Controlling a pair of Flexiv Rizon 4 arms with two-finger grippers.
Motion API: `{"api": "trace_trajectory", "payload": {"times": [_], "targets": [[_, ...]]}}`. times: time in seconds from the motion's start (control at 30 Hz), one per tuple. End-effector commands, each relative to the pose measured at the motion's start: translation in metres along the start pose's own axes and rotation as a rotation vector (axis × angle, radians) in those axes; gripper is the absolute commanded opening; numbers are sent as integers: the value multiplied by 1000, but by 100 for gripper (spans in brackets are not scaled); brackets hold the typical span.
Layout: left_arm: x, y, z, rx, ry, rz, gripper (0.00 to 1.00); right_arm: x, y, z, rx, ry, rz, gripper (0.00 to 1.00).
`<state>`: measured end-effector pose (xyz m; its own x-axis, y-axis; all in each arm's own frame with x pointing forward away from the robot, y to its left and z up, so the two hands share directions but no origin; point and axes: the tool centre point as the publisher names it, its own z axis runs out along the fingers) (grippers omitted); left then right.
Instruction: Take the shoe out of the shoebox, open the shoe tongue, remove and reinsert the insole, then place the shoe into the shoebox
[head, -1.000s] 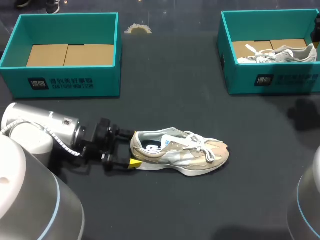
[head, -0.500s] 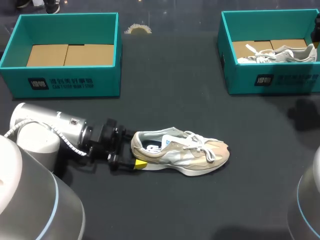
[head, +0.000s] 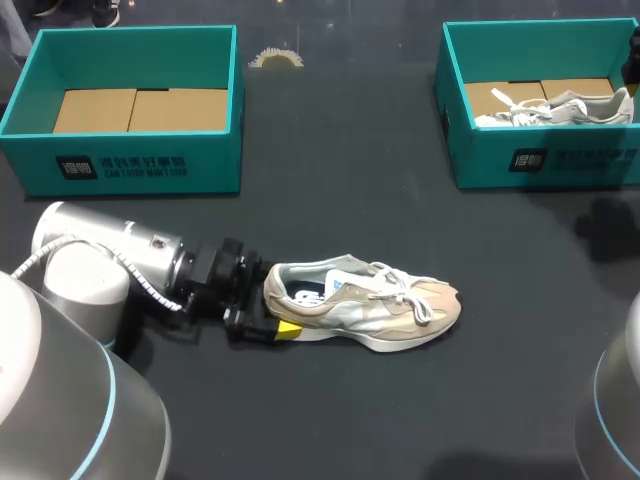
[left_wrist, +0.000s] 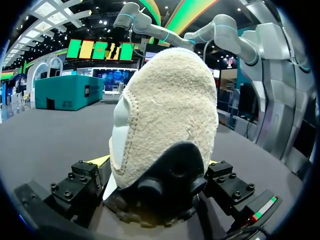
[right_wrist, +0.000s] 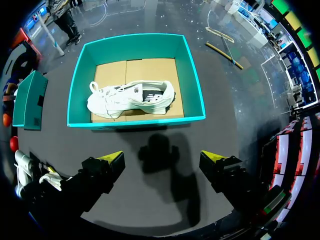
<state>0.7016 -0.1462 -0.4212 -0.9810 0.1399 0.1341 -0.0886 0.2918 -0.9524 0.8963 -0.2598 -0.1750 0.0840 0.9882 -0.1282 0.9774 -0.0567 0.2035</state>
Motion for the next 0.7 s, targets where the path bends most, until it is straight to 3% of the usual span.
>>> {"api": "trace_trajectory", "payload": {"times": [0.03,0.43,0.47,0.5,0.53,0.7], "targets": [[5,2,6,5,-19,-3,100,1,1,0,2,-2,1,100],[3,0,14,21,-52,-14,100,1,1,0,2,-2,1,100],[3,0,14,25,-57,-14,73,1,1,0,2,-2,1,100],[3,0,14,26,-57,-14,13,1,1,0,2,-2,1,100],[2,0,14,26,-57,-14,0,1,1,0,2,-2,1,100],[2,1,11,30,-59,-13,0,1,1,0,2,-2,1,100]]}}
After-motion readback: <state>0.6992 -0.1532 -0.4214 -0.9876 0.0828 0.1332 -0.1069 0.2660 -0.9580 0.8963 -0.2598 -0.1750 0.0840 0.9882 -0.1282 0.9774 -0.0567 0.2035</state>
